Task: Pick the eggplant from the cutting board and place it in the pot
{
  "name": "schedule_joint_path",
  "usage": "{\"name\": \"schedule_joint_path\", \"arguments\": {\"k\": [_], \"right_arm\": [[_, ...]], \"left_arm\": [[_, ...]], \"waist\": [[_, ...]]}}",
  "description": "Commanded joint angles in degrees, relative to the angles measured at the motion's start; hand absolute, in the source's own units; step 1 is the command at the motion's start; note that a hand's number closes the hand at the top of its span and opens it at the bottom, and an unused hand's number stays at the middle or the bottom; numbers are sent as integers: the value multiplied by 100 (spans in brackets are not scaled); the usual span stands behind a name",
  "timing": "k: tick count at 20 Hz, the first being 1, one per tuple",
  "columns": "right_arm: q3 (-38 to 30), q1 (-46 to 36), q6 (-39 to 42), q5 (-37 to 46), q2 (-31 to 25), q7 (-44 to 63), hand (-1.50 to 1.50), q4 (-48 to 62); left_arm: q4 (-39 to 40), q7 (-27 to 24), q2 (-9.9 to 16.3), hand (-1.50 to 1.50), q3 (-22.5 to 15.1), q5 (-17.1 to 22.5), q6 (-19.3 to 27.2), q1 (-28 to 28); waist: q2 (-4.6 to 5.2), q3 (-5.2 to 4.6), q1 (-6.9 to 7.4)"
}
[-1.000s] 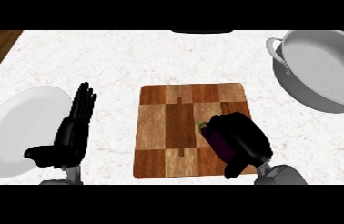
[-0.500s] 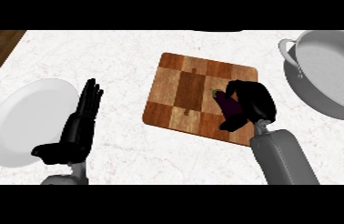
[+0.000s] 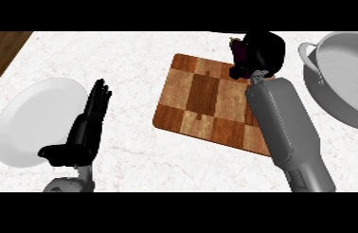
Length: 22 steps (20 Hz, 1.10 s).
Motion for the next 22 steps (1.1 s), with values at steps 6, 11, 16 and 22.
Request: {"name": "schedule_joint_path", "arguments": {"k": [6,11,16,22], "right_arm": [[-113,-1830,-925,1161,-133,1345,150,1853],[-350,-2173,-1247,1284,-389,1758,150,2408],[-667,-2216,-1466,1194,-983,1673,150,2746],[-847,-1908,-1823,1105,-1515,1375,150,2934]], "left_arm": [[90,-7,-107,0,-54,-63,61,75],[116,-292,-95,0,79,-71,122,326],[90,-459,66,0,205,71,-115,474],[-30,-115,-11,0,218,-86,134,239]], "waist": [[-63,1,-164],[-90,1,-264],[-93,2,-294],[-107,5,-353]]}}
